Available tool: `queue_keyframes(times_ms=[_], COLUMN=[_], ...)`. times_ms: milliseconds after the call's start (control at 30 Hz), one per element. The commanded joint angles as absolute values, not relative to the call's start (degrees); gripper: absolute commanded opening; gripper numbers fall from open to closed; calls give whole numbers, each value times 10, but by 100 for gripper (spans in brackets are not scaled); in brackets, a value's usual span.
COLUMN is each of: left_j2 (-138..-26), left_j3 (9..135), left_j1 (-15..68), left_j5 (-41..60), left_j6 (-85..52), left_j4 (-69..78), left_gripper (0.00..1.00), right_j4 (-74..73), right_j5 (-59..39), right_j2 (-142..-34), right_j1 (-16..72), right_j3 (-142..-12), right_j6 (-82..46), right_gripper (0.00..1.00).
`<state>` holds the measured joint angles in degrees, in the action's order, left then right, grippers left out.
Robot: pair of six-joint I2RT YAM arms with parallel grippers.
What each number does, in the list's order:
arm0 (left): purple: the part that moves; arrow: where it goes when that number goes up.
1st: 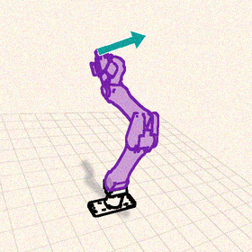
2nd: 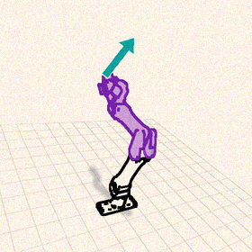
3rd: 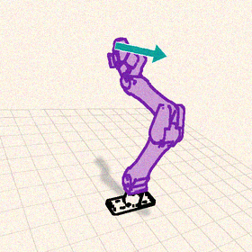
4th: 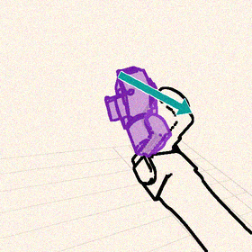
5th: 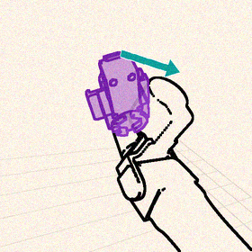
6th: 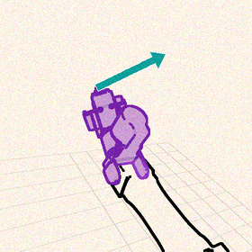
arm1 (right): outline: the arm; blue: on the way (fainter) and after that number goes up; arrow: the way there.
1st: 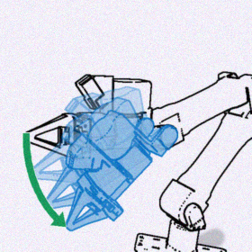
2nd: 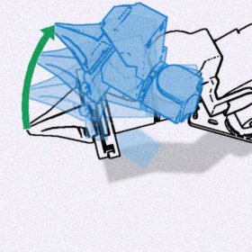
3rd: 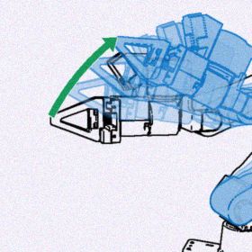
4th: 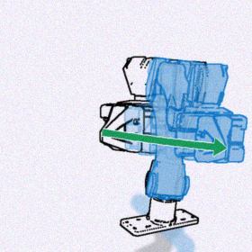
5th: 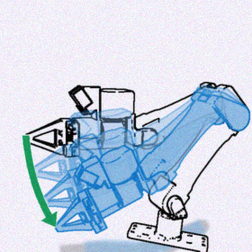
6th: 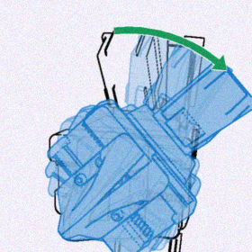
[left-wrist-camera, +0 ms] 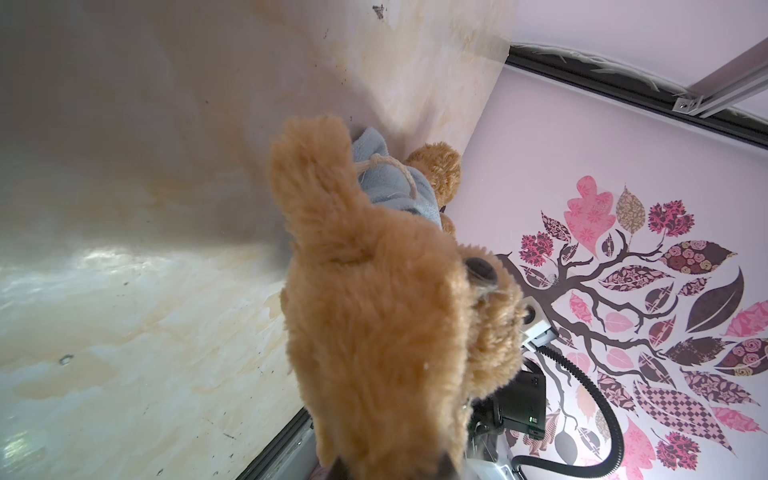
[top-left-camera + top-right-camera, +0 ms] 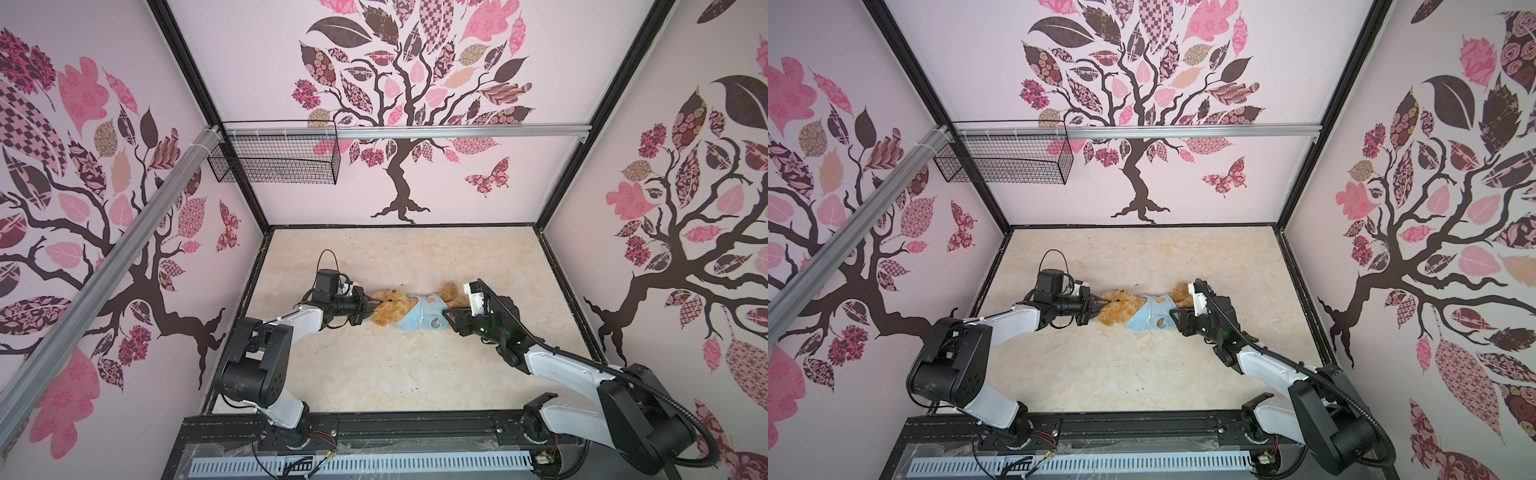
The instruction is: Dress the teddy bear
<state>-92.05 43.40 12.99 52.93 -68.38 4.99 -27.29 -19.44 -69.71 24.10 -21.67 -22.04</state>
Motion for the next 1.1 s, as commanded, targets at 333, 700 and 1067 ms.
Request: queue_keyframes(times_ms=[333,700,1067], left_j2=[-951,-944,-945], left_j3=[476,521,538], left_j1=[127,108,97], left_j5=[518,472,427], left_j6=[-604,-485,-419], left_j4=[-6,-142,-209], left_gripper=[0,0,0], right_j4=[-254,-161,-186], right_j5=[-208,-53,-55], right_j2=[-754,-665,-719], right_j1=[241,224,178], right_j3=[-238,-241,-244], right_j6=[-246,-218,-233], right_gripper=[22,0,0])
